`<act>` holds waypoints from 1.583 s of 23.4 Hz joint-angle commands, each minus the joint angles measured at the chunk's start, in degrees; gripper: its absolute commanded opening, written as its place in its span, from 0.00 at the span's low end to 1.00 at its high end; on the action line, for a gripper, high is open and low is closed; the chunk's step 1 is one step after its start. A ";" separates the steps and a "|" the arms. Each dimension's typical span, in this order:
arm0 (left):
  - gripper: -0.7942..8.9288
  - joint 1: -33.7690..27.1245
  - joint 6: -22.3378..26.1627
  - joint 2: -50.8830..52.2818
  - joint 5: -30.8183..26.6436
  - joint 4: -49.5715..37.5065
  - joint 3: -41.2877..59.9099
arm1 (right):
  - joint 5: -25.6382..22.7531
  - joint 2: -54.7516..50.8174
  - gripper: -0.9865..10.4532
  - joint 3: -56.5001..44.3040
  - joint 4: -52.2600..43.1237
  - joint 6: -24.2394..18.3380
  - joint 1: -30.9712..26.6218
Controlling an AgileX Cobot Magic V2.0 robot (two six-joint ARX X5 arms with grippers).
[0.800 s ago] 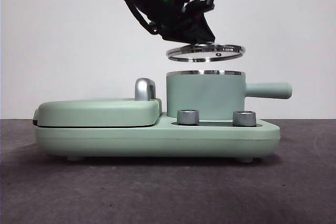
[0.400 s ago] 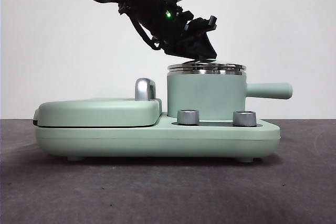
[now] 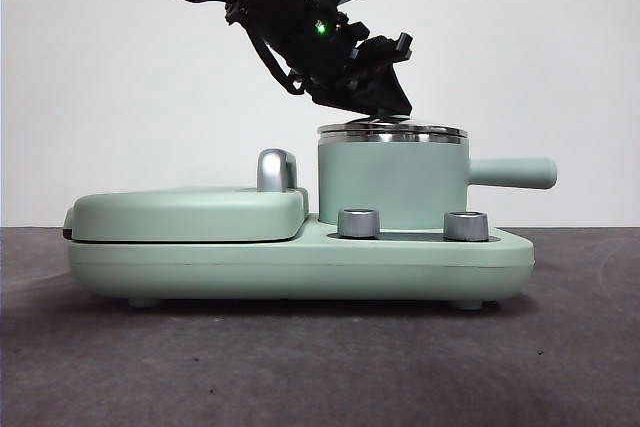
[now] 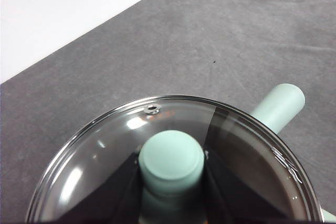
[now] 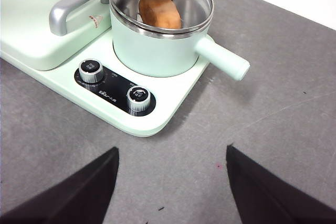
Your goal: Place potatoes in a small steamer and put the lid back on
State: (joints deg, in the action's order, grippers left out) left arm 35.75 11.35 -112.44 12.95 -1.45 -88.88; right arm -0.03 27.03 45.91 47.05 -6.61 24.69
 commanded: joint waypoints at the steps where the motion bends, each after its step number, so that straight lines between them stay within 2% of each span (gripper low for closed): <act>1: 0.10 0.37 0.33 -1.38 -0.46 0.44 -1.49 | 0.02 0.09 0.36 0.31 -0.76 -0.28 0.35; 7: 0.10 0.37 1.49 -1.92 -0.44 -1.60 -1.46 | 0.02 0.09 0.36 0.31 -0.79 -0.28 0.35; 16: 0.10 0.37 1.49 -3.74 -0.44 2.56 -1.44 | 0.00 0.09 0.36 0.31 -0.81 -0.28 0.35; 18: 0.14 0.20 1.51 -3.74 -0.44 3.65 -1.44 | 0.02 0.09 0.36 0.31 -0.81 -0.28 0.35; 20: 0.25 0.22 1.46 -3.74 -0.44 4.11 -1.44 | 0.02 0.09 0.36 0.31 -0.81 -0.28 0.35; 23: 0.34 0.22 1.05 -3.50 -0.44 5.01 -1.44 | 0.02 0.09 0.36 0.31 -0.79 -0.28 0.35; 29: 0.37 0.09 0.63 1.03 -0.39 7.17 -1.44 | 0.00 0.09 0.36 0.31 -0.83 -0.31 0.35; 31: 0.38 -0.44 -1.81 3.91 -0.26 7.87 -1.44 | 0.00 0.09 0.36 0.31 -1.25 -0.31 0.35; 37: 0.38 -4.57 -12.37 11.04 5.68 14.47 -1.38 | 0.02 0.09 0.36 0.31 -2.08 -0.31 0.35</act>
State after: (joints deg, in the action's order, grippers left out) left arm 30.87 1.63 -100.71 18.28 12.99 -89.56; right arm -0.03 27.03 45.91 45.58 -6.61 24.71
